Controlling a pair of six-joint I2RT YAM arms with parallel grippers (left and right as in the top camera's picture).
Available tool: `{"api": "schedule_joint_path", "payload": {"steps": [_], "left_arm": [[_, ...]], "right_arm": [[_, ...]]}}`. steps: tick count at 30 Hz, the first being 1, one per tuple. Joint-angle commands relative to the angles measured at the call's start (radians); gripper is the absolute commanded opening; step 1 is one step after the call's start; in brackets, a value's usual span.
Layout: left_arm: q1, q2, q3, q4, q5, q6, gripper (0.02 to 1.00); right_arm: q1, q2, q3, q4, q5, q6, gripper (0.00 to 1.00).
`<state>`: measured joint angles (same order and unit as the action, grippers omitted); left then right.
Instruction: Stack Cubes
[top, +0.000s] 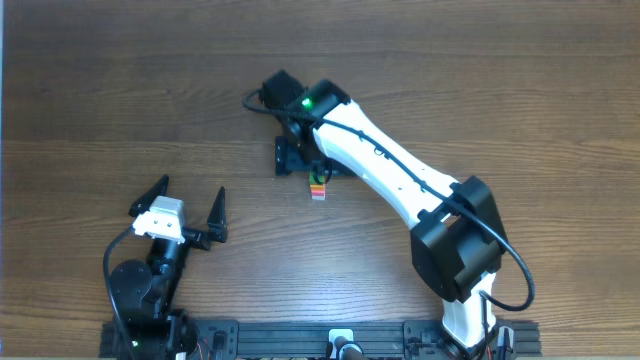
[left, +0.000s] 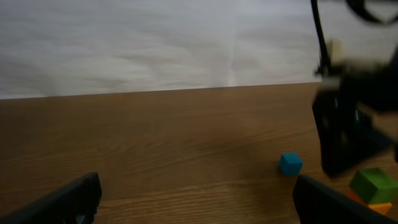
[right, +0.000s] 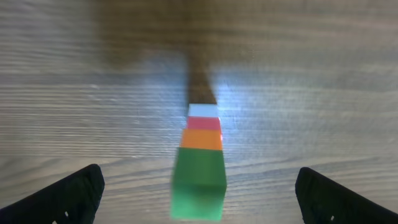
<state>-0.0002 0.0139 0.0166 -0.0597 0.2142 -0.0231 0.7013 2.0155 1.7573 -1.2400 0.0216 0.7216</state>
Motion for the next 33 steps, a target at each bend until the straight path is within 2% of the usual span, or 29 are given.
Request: {"api": "schedule_joint_path", "payload": {"steps": [1,10,21,33], "left_arm": [[0.005,-0.007,-0.01,0.004,0.013,-0.011,0.998],[0.005,-0.007,-0.01,0.005,0.013,-0.011,1.0],[0.005,-0.007,-0.01,0.005,0.013,-0.011,1.0],[0.005,-0.007,-0.01,0.005,0.013,-0.011,1.0]], "right_arm": [[-0.051,-0.011,0.127,-0.034,0.032,-0.089,0.991],[-0.132,0.099,0.213,-0.038,0.032,-0.171,0.991],[-0.133,0.265,0.213,0.076,0.032,-0.178,0.989],[-0.124,0.343,0.213,0.13,0.033,-0.222,0.934]]}}
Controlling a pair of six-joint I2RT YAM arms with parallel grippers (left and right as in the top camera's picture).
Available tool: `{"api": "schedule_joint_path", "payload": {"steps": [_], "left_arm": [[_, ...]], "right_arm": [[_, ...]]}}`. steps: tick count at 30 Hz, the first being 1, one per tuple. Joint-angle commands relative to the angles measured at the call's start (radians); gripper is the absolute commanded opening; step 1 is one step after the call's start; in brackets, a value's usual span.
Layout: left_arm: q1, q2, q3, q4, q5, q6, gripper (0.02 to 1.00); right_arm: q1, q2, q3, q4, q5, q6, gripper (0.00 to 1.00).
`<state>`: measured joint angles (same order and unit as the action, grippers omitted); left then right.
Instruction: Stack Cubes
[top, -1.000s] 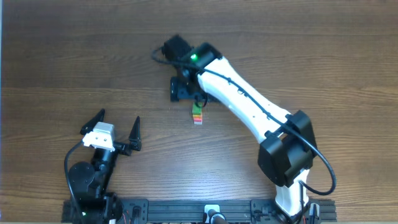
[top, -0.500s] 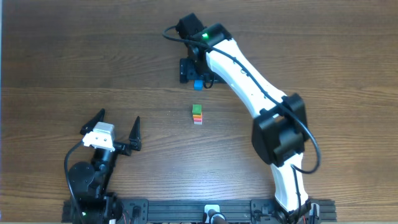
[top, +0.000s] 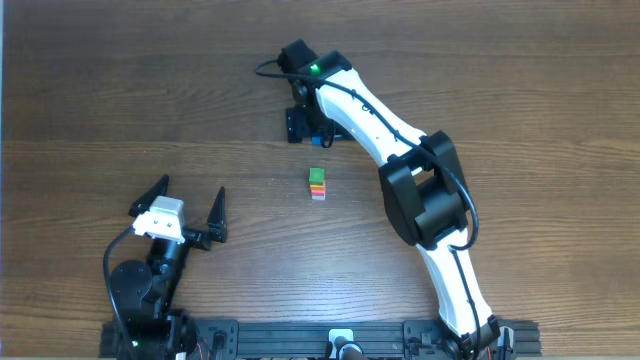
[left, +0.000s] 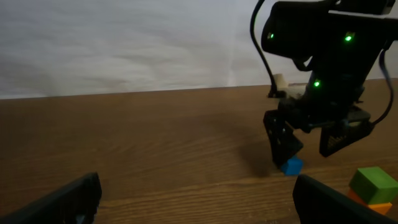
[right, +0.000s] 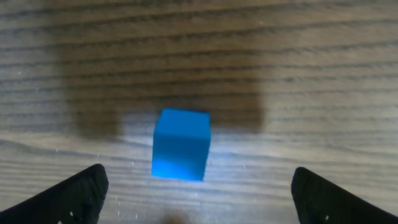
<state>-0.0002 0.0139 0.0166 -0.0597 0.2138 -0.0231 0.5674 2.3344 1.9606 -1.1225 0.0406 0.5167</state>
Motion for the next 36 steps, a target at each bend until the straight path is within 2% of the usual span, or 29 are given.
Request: {"api": "schedule_joint_path", "payload": {"steps": [1,12,17,26,36], "left_arm": [[0.005,-0.007,-0.01,0.005,0.014,-0.011,1.0],[0.005,-0.007,-0.01,0.005,0.014,-0.011,1.0],[0.005,-0.007,-0.01,0.005,0.014,-0.011,1.0],[0.005,-0.007,-0.01,0.005,0.014,-0.011,1.0],[0.005,-0.007,-0.01,0.004,0.014,-0.011,1.0]], "right_arm": [[0.01,0.025,0.01,0.016,0.014,-0.018,0.93],[0.009,0.047,0.01,0.031,0.028,-0.016,0.906],[0.01,0.053,0.01,0.03,0.029,-0.008,0.855],[0.014,0.054,0.01,0.031,0.028,-0.001,0.577],[0.017,0.054,0.01,0.034,0.028,0.003,0.428]]}}
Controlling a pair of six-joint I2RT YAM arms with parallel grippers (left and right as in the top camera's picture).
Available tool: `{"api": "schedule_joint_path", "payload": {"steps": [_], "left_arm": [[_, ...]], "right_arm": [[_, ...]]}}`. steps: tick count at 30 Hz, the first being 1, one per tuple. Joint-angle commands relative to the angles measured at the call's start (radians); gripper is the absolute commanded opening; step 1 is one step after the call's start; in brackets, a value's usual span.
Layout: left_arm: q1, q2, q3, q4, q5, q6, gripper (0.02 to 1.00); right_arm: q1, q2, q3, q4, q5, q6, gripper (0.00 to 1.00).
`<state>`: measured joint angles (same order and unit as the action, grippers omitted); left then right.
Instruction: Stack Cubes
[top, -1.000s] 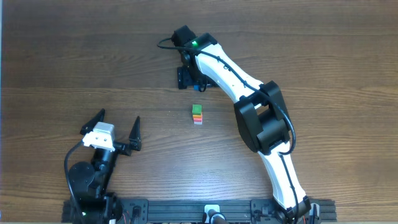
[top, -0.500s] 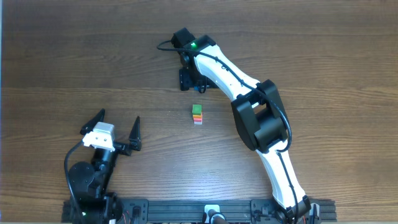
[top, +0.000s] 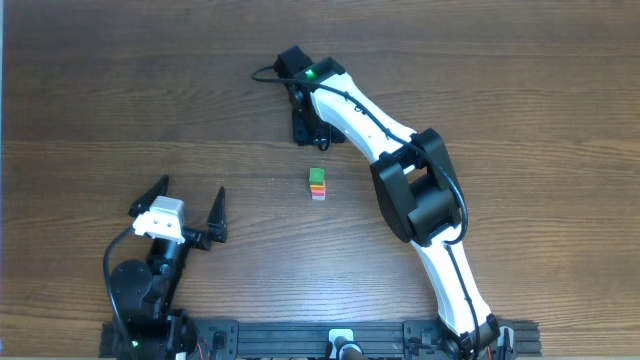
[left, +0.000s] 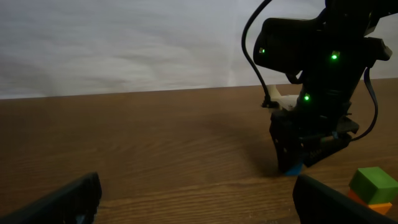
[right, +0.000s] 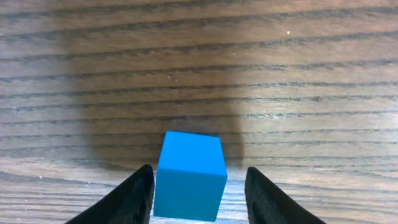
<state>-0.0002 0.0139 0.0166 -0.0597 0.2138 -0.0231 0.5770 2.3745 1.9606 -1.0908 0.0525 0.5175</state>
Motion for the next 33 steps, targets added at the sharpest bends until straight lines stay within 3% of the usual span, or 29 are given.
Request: {"api": "schedule_joint_path", "payload": {"steps": [1,23,33], "left_arm": [[0.005,-0.007,-0.01,0.005,0.014,-0.011,1.0],[0.005,-0.007,-0.01,0.005,0.014,-0.011,1.0],[0.005,-0.007,-0.01,0.005,0.014,-0.011,1.0]], "right_arm": [[0.007,0.014,0.01,0.003,0.016,0.002,0.413],[0.007,0.014,0.025,-0.006,0.018,0.009,0.169],[0.006,0.014,0.167,-0.119,0.051,0.008,0.06]]}}
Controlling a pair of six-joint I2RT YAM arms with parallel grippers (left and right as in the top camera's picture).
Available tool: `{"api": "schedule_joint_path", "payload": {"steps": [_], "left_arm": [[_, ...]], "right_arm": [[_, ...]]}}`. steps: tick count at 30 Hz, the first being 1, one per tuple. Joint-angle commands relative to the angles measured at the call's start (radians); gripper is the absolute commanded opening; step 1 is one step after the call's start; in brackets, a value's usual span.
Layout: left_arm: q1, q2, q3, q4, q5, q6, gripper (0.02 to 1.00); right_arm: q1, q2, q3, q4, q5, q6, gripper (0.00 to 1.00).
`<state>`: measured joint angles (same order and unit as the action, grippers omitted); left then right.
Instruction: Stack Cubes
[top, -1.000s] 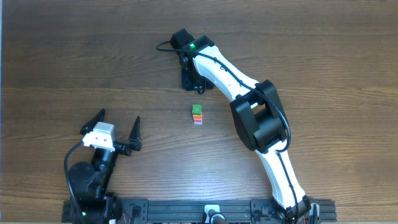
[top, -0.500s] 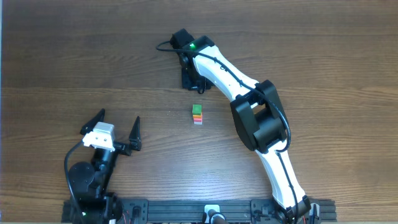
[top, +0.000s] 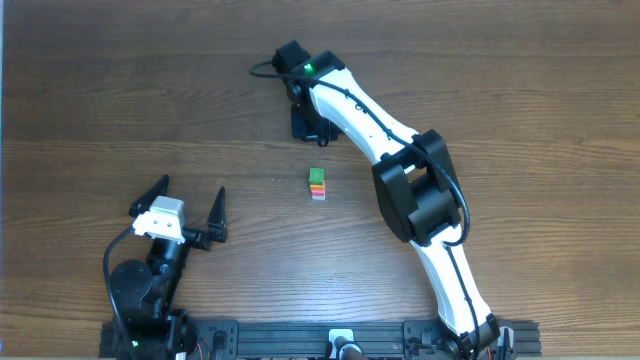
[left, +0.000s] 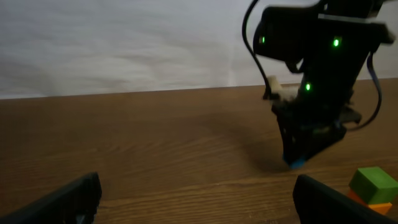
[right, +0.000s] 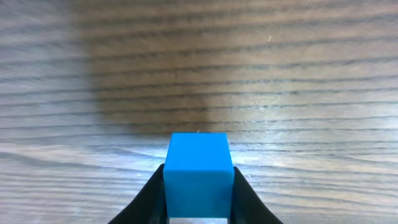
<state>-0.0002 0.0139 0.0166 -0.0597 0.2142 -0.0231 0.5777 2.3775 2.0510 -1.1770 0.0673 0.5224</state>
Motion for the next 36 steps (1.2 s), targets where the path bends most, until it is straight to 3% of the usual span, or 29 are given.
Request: {"api": "schedule_joint_path", "payload": {"steps": [1,8,22,36], "left_arm": [[0.005,-0.007,-0.01,0.005,0.013,-0.011,0.998],[0.005,-0.007,-0.01,0.004,0.013,-0.011,0.998],[0.005,-0.007,-0.01,0.005,0.013,-0.011,1.0],[0.005,-0.007,-0.01,0.005,0.013,-0.011,1.0]], "right_arm": [[0.005,0.011,0.095,-0.051,0.036,0.004,0.042],[0.016,-0.031,0.226,-0.247,0.084,0.031,0.012],[0.127,-0.265,0.216,-0.414,0.114,0.11,0.009],[0.179,-0.364,-0.05,-0.34,0.069,0.212,0.012]]}}
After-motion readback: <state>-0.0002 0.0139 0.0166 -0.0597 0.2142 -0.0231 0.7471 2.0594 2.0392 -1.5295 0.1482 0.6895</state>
